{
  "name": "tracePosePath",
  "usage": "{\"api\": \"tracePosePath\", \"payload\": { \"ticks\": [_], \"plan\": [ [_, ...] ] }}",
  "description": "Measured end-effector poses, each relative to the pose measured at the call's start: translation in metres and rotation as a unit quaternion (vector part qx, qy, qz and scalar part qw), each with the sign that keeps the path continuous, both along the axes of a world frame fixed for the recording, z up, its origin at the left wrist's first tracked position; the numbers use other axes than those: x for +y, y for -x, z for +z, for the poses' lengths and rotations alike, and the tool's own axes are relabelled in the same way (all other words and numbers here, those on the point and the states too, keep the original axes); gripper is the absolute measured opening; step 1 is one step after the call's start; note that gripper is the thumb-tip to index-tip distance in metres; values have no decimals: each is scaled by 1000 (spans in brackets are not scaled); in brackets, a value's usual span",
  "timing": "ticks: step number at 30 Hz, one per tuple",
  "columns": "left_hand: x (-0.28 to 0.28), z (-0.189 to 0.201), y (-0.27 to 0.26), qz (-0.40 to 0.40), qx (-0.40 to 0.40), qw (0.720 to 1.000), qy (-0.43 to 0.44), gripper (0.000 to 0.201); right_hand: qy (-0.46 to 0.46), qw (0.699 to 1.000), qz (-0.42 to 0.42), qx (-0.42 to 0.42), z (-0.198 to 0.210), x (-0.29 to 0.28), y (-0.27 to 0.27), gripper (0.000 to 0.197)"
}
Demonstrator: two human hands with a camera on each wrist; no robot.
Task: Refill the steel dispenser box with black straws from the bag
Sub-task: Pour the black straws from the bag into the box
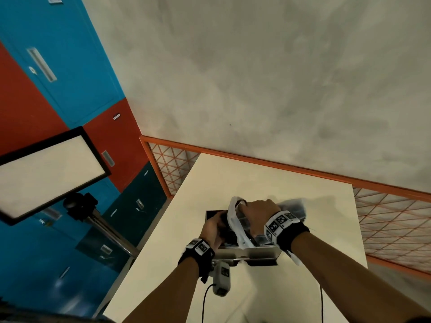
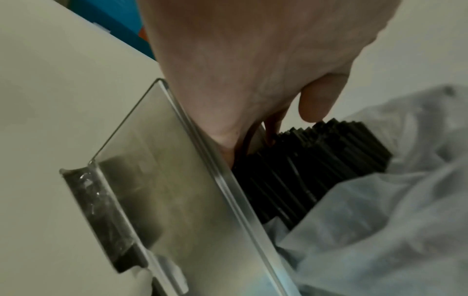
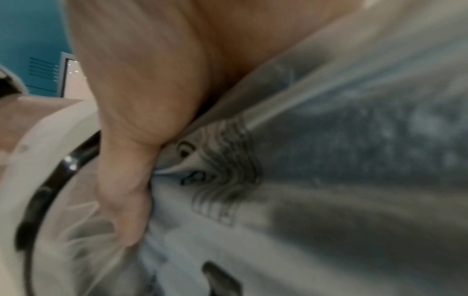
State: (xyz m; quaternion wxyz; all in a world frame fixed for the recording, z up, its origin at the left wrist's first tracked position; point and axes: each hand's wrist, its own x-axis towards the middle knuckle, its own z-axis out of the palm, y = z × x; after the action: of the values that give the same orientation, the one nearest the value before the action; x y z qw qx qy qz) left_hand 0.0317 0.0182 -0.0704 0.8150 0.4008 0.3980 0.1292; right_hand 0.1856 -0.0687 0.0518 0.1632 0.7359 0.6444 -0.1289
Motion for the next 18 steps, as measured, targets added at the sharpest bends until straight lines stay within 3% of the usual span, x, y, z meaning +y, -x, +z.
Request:
{"api": "tracePosePath", "payload": {
  "ticks": [7, 10, 14, 18],
  "plan": [
    [-2, -1, -13, -20, -37, 999, -25, 71, -40, 998, 18, -41, -22, 2, 4, 48],
    [1, -3, -17, -11, -5, 999, -30, 82, -73, 997, 11, -16, -24, 2, 5, 44],
    [0, 1, -23, -17, 1, 999, -47, 49, -82, 996, 4, 19, 2, 0, -1, 53],
    [2, -4, -17, -6, 12, 999, -29, 54, -202, 976, -50, 70, 29, -29, -28, 52]
  ]
}}
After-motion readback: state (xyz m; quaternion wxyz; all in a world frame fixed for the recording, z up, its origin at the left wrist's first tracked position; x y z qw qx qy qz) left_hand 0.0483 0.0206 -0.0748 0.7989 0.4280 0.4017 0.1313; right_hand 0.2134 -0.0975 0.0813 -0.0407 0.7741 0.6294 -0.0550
